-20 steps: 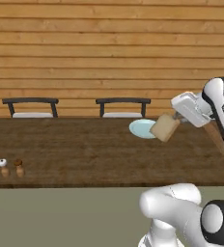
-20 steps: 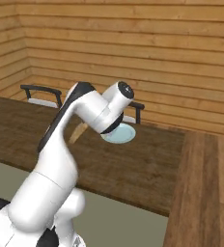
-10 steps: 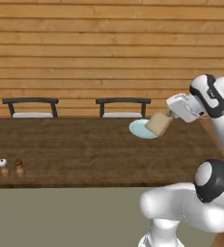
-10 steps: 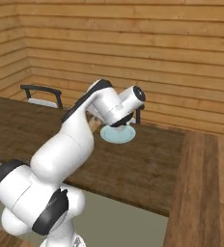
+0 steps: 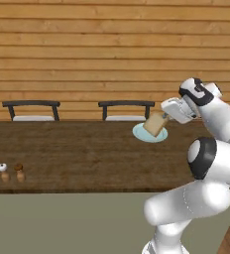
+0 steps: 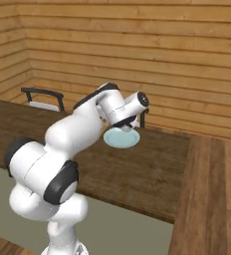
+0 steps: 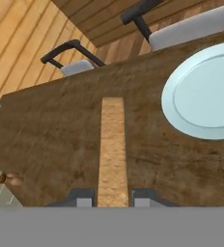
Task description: Start the toaster. Once the lever pops up, take the bread to the plate on the dining counter.
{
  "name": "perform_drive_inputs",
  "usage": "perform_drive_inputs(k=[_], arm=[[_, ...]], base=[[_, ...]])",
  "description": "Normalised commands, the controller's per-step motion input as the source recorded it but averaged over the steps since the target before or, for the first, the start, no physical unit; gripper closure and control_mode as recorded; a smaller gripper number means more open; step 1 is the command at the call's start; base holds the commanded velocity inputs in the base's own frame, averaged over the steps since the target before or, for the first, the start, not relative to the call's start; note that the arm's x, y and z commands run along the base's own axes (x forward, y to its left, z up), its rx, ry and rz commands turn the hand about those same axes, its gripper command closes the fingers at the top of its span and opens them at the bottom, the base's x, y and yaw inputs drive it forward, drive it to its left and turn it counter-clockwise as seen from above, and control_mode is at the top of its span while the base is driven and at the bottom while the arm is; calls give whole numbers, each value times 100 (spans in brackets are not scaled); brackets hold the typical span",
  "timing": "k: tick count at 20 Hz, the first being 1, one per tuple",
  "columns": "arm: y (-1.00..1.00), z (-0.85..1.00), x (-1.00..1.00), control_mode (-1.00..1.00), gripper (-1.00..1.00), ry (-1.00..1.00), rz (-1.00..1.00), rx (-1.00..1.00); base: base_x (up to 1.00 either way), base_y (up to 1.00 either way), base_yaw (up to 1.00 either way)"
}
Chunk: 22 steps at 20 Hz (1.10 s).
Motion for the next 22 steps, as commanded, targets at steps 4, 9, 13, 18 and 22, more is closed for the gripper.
perform_drive_inputs(k=[4, 9, 13, 18, 22], arm=[[-15, -10, 71, -100, 100, 8, 0, -6], [-19, -20, 40, -100, 100, 11, 0, -6], [-11, -26, 11, -100, 100, 5, 0, -4], [-1, -33, 0, -100, 100, 0, 0, -6], [0, -30, 0, -100, 100, -3, 0, -9]], base=[[0, 0, 0], [0, 0, 0], [0, 0, 0], [0, 0, 0], [0, 0, 0]])
